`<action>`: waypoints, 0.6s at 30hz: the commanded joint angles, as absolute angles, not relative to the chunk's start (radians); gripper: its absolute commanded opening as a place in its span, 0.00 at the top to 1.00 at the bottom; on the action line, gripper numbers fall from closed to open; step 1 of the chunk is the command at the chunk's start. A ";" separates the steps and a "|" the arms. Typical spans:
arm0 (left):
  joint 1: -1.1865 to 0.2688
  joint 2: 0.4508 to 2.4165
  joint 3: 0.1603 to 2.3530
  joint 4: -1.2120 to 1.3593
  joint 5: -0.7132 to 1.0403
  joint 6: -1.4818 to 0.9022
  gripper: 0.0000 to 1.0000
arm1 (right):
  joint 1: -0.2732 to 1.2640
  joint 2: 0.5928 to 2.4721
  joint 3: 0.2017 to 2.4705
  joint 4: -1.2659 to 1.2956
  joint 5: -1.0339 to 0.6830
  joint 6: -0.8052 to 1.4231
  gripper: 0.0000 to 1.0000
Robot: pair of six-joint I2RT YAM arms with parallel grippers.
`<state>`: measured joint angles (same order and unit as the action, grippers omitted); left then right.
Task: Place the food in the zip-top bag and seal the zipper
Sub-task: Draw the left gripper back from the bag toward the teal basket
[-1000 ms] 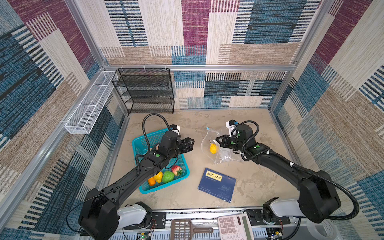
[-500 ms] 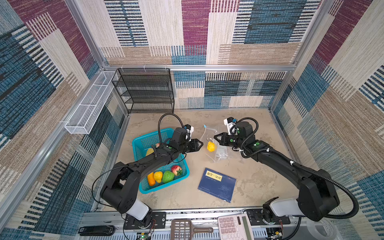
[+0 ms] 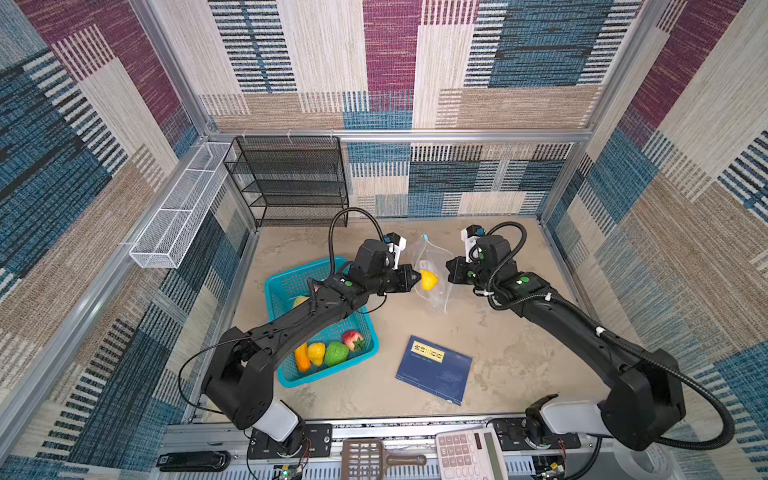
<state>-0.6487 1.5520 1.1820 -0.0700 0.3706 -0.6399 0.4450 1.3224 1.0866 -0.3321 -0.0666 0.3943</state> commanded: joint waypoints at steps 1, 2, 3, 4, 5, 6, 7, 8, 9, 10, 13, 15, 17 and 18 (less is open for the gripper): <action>-0.650 1.562 1.192 -0.095 0.354 -0.673 1.00 | 0.444 1.267 1.113 -0.385 0.025 0.346 1.00; -0.652 1.569 1.192 -0.083 0.361 -0.681 1.00 | 0.445 1.252 1.118 -0.395 0.032 0.344 1.00; -0.652 1.579 1.193 -0.065 0.368 -0.691 1.00 | 0.445 1.235 1.121 -0.404 0.035 0.344 1.00; -0.653 1.592 1.195 -0.046 0.375 -0.698 1.00 | 0.445 1.217 1.124 -0.409 0.032 0.344 1.00; -0.655 1.608 1.203 -0.036 0.381 -0.703 1.00 | 0.445 1.202 1.124 -0.408 0.020 0.348 1.00; -0.656 1.623 1.214 -0.031 0.389 -0.705 1.00 | 0.445 1.190 1.121 -0.408 0.007 0.356 1.00; -0.657 1.640 1.224 -0.022 0.398 -0.709 1.00 | 0.445 1.178 1.116 -0.404 -0.005 0.363 1.00; -0.657 1.657 1.235 -0.014 0.406 -0.713 1.00 | 0.445 1.171 1.111 -0.399 -0.023 0.370 1.00; -0.657 1.671 1.244 -0.009 0.414 -0.716 1.00 | 0.445 1.165 1.103 -0.393 -0.033 0.376 1.00; -0.657 1.687 1.252 -0.001 0.423 -0.720 1.00 | 0.445 1.161 1.091 -0.385 -0.041 0.384 1.00; -0.657 1.722 1.257 0.009 0.428 -0.723 1.00 | 0.445 1.165 1.065 -0.375 -0.051 0.404 1.00; -0.657 1.735 1.256 0.000 0.428 -0.720 1.00 | 0.445 1.171 1.039 -0.355 -0.054 0.410 1.00; -0.655 1.740 1.241 -0.007 0.419 -0.716 1.00 | 0.445 1.193 1.020 -0.336 -0.051 0.416 1.00; -0.655 1.737 1.233 -0.011 0.412 -0.714 1.00 | 0.445 1.206 1.013 -0.326 -0.054 0.417 1.00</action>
<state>-0.6563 1.7367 1.2438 -0.0216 0.4103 -0.7074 0.4450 1.1866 1.0275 -0.3779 -0.0433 0.3950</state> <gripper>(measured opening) 0.051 0.013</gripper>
